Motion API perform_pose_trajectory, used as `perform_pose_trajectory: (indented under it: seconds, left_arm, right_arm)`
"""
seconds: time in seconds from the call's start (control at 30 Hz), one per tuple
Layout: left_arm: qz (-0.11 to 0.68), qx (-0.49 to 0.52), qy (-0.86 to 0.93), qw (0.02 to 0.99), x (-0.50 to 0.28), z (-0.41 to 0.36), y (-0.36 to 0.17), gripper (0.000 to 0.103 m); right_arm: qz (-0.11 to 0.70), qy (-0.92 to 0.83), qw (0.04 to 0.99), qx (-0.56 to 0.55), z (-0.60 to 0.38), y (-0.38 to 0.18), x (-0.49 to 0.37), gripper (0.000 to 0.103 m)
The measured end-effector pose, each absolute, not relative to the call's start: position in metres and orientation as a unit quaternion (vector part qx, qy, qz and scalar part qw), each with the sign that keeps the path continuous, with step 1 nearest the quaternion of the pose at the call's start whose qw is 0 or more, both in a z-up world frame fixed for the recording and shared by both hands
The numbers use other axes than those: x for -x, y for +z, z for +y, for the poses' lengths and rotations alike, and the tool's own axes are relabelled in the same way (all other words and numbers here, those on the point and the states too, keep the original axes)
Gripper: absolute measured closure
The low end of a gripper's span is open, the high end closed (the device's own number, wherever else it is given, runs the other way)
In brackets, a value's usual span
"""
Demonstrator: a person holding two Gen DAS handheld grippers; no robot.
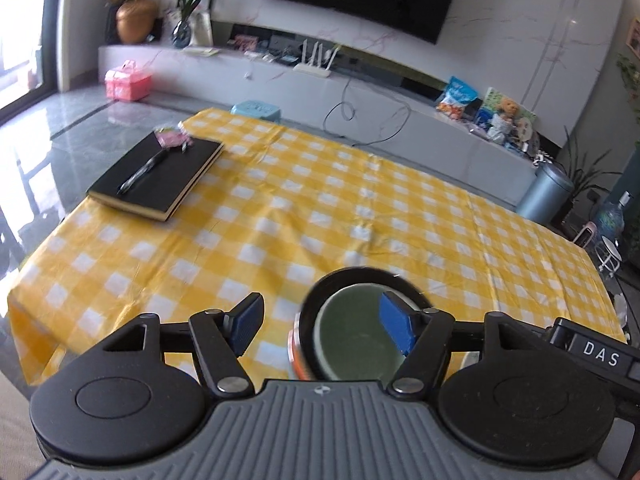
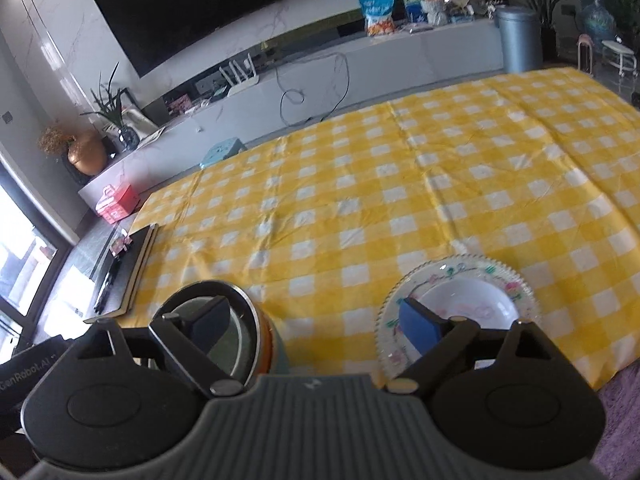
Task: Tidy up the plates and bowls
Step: 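Close both tools on the bowl stack rim and lift it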
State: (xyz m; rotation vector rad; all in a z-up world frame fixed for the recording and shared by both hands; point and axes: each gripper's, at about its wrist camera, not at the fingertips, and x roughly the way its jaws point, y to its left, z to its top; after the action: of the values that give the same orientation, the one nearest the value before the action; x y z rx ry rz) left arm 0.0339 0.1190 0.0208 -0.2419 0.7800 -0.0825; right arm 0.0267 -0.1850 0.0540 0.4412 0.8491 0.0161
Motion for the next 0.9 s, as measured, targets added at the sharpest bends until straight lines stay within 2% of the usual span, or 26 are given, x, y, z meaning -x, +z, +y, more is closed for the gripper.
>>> perform_pose_trajectory:
  seconds: [0.1, 0.43, 0.57, 0.83, 0.9]
  left_arm:
    - [0.404, 0.147, -0.032, 0.902, -0.041, 0.132, 0.009, 0.025]
    - [0.458, 0.243, -0.039, 0.854, -0.053, 0.159, -0.031, 0.027]
    - [0.472, 0.26, -0.04, 0.842, -0.06, 0.162, -0.044, 0.031]
    - [0.484, 0.282, -0.06, 0.826, -0.071, 0.159, -0.058, 0.032]
    - [0.487, 0.283, -0.064, 0.824, -0.074, 0.157, -0.061, 0.036]
  right_arm:
    - [0.442, 0.028, 0.869, -0.219, -0.173, 0.044, -0.035, 0.013]
    - [0.502, 0.037, 0.831, -0.238, -0.157, 0.013, -0.058, 0.03]
    - [0.512, 0.043, 0.823, -0.243, -0.153, 0.006, -0.068, 0.031]
    - [0.537, 0.063, 0.796, -0.271, -0.15, -0.016, -0.083, 0.034]
    - [0.539, 0.067, 0.792, -0.278, -0.15, -0.02, -0.085, 0.034]
